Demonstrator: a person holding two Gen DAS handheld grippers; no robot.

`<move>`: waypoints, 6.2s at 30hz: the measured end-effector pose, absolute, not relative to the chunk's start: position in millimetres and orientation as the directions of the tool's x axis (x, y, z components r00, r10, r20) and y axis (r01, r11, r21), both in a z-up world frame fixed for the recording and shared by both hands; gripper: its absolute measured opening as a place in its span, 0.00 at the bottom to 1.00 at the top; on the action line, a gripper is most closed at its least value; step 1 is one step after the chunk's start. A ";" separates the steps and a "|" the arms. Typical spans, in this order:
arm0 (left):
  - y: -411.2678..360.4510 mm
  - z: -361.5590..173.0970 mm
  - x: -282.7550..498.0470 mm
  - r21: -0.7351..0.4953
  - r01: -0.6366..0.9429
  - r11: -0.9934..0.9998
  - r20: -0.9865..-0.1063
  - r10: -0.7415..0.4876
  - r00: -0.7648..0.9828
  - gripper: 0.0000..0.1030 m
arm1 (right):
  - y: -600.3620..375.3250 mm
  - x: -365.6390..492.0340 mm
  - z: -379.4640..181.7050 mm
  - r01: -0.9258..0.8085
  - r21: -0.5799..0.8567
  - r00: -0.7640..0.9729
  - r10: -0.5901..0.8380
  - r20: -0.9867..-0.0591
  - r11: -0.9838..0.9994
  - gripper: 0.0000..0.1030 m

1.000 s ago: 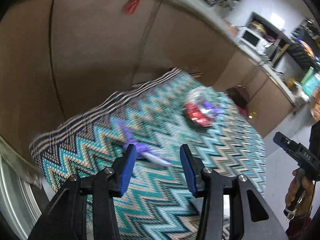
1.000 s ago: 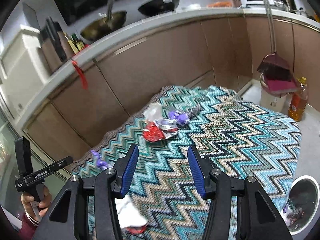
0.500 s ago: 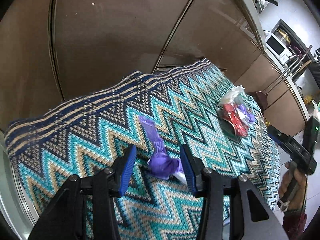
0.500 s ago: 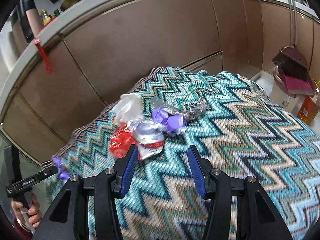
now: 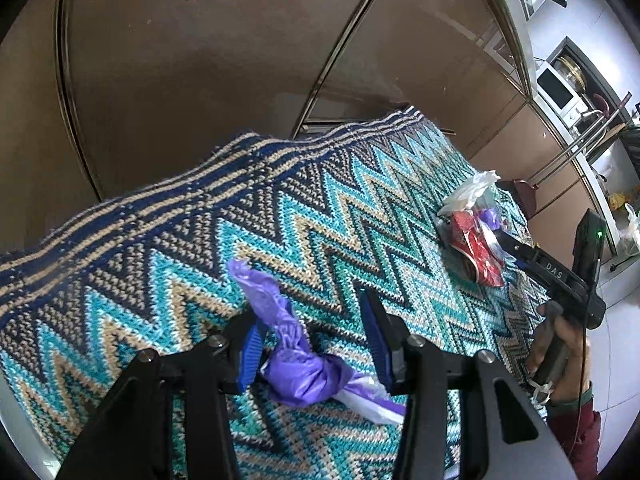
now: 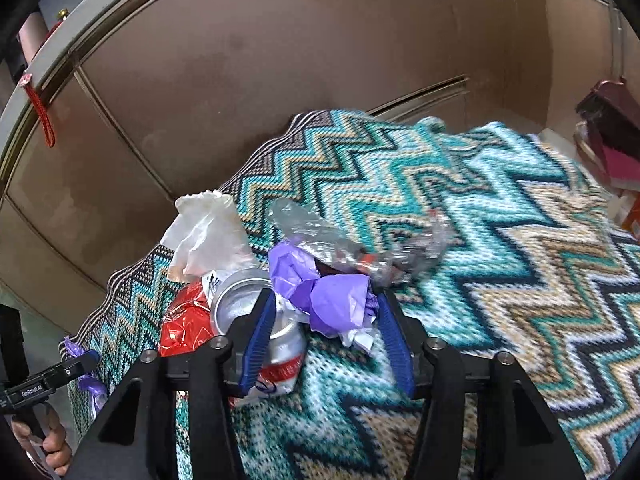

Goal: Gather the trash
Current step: 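Grasp the purple ribbon with the left tool while the right tool grasps the purple-wrapped can, then carry both purple items over the white bin and open both tools, then move both open tools back to the remaining trash on the cloth, then grasp the white tissue with the left tool while the right tool grasps the clear bag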

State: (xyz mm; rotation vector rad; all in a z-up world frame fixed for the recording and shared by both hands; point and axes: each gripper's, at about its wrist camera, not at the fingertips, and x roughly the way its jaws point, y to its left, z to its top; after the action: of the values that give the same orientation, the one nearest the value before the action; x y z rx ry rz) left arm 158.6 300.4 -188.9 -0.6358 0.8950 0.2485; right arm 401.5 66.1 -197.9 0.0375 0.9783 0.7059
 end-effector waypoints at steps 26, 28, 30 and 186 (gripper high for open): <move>312.0 -171.1 150.5 -0.408 -0.466 0.785 -0.748 0.005 0.664 0.07 | 82.4 315.5 -186.7 -0.722 0.370 0.199 0.687 -0.699 0.585 0.37; 311.9 -163.6 146.2 -0.406 -0.464 0.788 -0.739 0.016 0.673 0.07 | 74.6 313.3 -180.3 -0.712 0.365 0.221 0.684 -0.695 0.600 0.36; 311.6 -156.8 141.7 -0.408 -0.462 0.787 -0.731 0.021 0.682 0.07 | 67.0 308.7 -173.5 -0.706 0.360 0.237 0.683 -0.691 0.610 0.36; 261.6 -24.5 188.8 -0.201 -0.113 0.973 -0.675 -0.054 0.736 0.57 | -7.9 253.0 -56.8 -0.459 0.169 0.612 0.448 -0.652 0.872 0.55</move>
State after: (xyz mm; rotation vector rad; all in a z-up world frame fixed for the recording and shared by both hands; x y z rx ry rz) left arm 188.8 261.6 -24.5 -0.2356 0.7454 0.0332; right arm 253.0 -7.9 -56.8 -0.0156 0.7477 0.5229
